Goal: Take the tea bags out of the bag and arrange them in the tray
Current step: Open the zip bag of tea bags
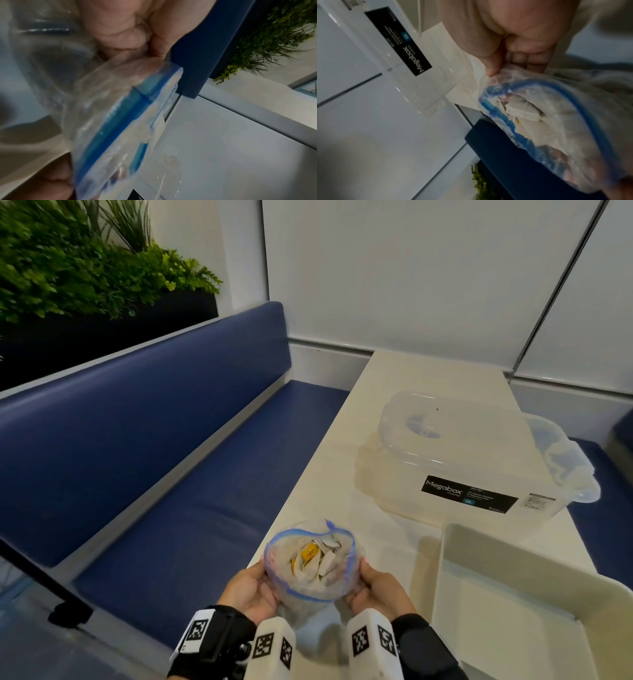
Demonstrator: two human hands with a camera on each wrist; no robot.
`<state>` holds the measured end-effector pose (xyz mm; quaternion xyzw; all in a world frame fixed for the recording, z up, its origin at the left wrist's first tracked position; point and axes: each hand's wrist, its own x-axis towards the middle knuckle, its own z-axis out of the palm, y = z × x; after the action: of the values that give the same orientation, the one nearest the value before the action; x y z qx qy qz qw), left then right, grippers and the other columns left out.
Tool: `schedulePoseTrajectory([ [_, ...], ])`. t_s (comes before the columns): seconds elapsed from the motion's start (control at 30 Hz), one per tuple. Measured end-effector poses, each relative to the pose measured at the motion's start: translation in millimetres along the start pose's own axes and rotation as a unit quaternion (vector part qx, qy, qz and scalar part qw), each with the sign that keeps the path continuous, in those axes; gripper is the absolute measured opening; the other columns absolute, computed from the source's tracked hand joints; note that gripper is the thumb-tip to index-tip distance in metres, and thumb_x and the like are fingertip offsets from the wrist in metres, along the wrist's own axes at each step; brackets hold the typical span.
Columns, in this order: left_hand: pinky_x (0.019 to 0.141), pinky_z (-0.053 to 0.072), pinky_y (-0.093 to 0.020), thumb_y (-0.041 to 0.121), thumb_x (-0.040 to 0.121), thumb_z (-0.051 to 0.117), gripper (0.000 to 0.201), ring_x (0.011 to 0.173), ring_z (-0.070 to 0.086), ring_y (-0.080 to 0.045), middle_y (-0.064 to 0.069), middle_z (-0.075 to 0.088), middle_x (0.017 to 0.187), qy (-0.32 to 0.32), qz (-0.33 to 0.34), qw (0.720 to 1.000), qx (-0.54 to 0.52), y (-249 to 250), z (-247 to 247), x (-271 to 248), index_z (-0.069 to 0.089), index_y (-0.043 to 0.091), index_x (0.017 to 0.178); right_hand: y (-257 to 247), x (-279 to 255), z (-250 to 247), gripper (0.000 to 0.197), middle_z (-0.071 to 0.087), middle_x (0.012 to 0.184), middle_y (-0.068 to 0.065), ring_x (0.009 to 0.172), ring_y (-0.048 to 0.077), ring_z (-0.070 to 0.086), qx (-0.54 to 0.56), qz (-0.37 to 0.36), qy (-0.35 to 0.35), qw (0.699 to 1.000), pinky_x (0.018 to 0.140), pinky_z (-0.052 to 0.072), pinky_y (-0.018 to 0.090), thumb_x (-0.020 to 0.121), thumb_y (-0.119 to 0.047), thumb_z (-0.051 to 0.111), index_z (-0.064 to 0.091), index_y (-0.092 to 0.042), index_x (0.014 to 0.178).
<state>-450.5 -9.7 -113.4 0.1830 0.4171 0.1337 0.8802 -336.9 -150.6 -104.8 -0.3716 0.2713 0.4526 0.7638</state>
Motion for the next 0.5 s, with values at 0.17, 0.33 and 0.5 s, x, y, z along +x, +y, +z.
schedulePoseTrajectory([
  [0.17,0.062,0.058,-0.045,0.016,0.099,0.038,0.035,0.073,0.071,-0.032,-0.026,0.070,0.093,-0.006,-0.004,0.999,0.043,-3.3,-5.6,7.2,0.059,-0.008,0.114,2.2,9.1,-4.5,0.044,0.050,0.041,0.012,0.031,0.022,0.048,0.016,-0.003,-0.016,1.000,0.035,0.042,0.021,0.101,-0.029,0.030,0.049,-0.002,0.073],
  [0.33,0.075,0.051,-0.035,0.048,0.091,0.049,0.042,0.087,0.065,-0.024,-0.011,0.071,0.099,0.015,0.094,0.945,0.313,-4.9,9.1,-0.8,0.066,0.011,0.102,7.2,9.4,0.0,0.044,0.062,0.115,0.029,0.107,0.043,0.059,-0.140,-0.042,-0.062,0.987,0.096,0.046,0.052,0.090,-0.028,0.054,0.056,0.005,0.119],
  [0.5,0.085,0.038,-0.021,0.024,0.075,0.073,0.035,0.109,0.050,-0.012,0.006,0.043,0.117,0.045,0.349,0.668,0.656,23.6,22.4,2.2,0.050,0.025,0.101,5.1,6.5,9.6,0.042,0.044,0.114,0.010,0.096,0.026,0.051,-0.450,-0.241,0.119,0.852,0.081,0.048,0.036,0.078,0.005,0.053,0.034,-0.010,0.112],
])
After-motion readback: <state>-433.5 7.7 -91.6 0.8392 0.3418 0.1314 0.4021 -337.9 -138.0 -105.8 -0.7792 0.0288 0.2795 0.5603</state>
